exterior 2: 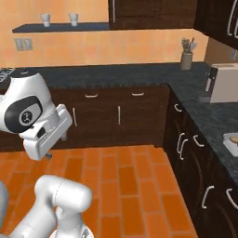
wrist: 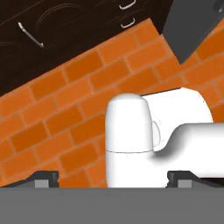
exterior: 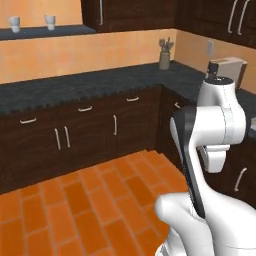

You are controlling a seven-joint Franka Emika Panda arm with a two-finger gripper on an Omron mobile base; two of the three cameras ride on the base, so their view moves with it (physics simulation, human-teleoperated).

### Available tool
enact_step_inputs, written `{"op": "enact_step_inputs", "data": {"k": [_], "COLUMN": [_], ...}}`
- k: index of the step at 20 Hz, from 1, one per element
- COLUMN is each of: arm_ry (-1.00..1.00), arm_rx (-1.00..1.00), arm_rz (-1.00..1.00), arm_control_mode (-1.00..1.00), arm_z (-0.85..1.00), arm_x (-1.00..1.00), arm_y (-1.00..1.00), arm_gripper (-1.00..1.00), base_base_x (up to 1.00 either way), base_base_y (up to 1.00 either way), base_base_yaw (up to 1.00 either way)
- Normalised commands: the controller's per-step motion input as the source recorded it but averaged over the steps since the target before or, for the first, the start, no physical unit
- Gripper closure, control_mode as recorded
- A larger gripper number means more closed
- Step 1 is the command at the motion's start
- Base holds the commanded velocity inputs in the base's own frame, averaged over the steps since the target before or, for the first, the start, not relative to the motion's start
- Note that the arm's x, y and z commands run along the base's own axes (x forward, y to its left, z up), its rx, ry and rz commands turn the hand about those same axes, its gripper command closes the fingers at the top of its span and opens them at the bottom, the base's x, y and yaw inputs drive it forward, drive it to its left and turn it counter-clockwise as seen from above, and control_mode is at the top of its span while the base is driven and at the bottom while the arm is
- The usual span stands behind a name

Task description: Take the meat container that has the chicken drumstick and place it on the second highest rack of the freezer. Then take the vegetable container that has the squash and sweet potato and place it on the highest rack of the freezer.

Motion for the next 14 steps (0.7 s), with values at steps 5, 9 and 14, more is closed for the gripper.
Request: {"op": "enact_step_inputs", "data": {"k": [5,9,14], "arm_ry": [0.0,0.0,0.0], "arm_rx": [0.0,0.0,0.0], "arm_rz": [0.0,0.0,0.0], "arm_control_mode": [1.0,1.0,1.0], "arm_z": [0.0,0.0,0.0], "arm_x": [0.0,0.0,0.0], "arm_y": [0.0,0.0,0.0], "arm_gripper": [-1.0,-1.0,-1.0], "base_base_x": [0.97,0.88,0.82], "base_base_y": [0.28,0.35,0.39], "base_base_yaw": [-0.52,-0.57,-0.6]}}
